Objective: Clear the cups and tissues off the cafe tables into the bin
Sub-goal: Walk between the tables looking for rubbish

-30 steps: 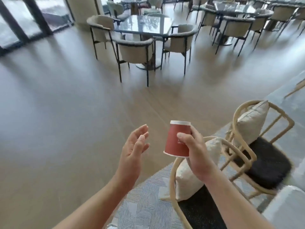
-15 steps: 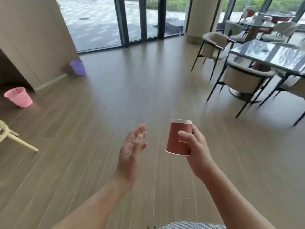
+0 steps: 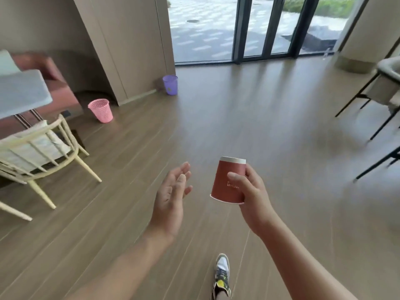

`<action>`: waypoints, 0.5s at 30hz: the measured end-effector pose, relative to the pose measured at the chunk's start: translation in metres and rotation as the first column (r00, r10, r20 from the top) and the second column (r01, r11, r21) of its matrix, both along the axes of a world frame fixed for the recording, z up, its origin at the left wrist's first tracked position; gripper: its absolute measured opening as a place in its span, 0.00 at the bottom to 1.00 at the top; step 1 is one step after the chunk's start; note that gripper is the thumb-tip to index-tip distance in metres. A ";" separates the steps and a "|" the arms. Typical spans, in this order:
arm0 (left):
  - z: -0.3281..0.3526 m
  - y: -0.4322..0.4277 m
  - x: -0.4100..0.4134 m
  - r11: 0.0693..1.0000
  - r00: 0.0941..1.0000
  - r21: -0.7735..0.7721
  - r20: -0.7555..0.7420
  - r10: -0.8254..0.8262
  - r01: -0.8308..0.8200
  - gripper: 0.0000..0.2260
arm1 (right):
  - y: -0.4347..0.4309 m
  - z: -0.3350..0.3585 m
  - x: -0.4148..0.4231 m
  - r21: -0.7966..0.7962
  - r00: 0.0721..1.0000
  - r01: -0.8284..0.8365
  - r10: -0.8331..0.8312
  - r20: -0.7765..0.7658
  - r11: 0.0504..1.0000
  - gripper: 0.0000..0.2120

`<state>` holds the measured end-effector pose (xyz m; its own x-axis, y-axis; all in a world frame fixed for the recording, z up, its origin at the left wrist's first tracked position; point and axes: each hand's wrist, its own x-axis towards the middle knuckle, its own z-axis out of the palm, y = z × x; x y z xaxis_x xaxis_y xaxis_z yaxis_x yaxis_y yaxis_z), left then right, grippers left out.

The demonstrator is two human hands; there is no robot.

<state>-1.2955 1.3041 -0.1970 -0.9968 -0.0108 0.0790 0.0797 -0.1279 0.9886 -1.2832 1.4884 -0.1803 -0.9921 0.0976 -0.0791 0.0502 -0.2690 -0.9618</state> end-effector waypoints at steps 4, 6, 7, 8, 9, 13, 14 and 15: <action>0.012 0.017 -0.091 0.997 0.997 -0.004 0.001 0.074 -0.074 0.18 | 0.017 0.014 -0.114 -0.003 0.997 -0.077 0.077 0.002 0.997 0.26; 0.018 0.022 -0.134 0.996 0.996 -0.007 -0.010 0.094 -0.094 0.18 | 0.023 0.024 -0.166 -0.001 0.995 -0.097 0.097 -0.005 0.995 0.25; 0.021 0.023 -0.155 0.994 0.994 -0.003 -0.004 0.105 -0.105 0.18 | 0.024 0.028 -0.189 0.002 0.994 -0.110 0.110 -0.003 0.994 0.24; 0.023 0.024 -0.174 0.993 0.993 0.002 0.001 0.115 -0.115 0.18 | 0.024 0.030 -0.211 0.007 0.992 -0.128 0.128 -0.003 0.992 0.23; 0.024 0.023 -0.193 0.992 0.992 0.004 0.001 0.123 -0.123 0.18 | 0.025 0.032 -0.231 0.012 0.989 -0.150 0.150 -0.004 0.989 0.23; 0.026 0.014 -0.271 0.990 0.990 -0.017 -0.016 0.141 -0.142 0.19 | 0.024 0.036 -0.311 0.044 0.976 -0.217 0.217 -0.005 0.975 0.22; 0.026 0.010 -0.292 0.990 0.990 -0.019 -0.017 0.142 -0.142 0.18 | 0.023 0.036 -0.332 0.044 0.975 -0.221 0.221 -0.004 0.974 0.21; 0.026 0.005 -0.314 0.990 0.990 -0.018 -0.016 0.139 -0.140 0.18 | 0.021 0.035 -0.354 0.047 0.974 -0.225 0.226 -0.004 0.973 0.20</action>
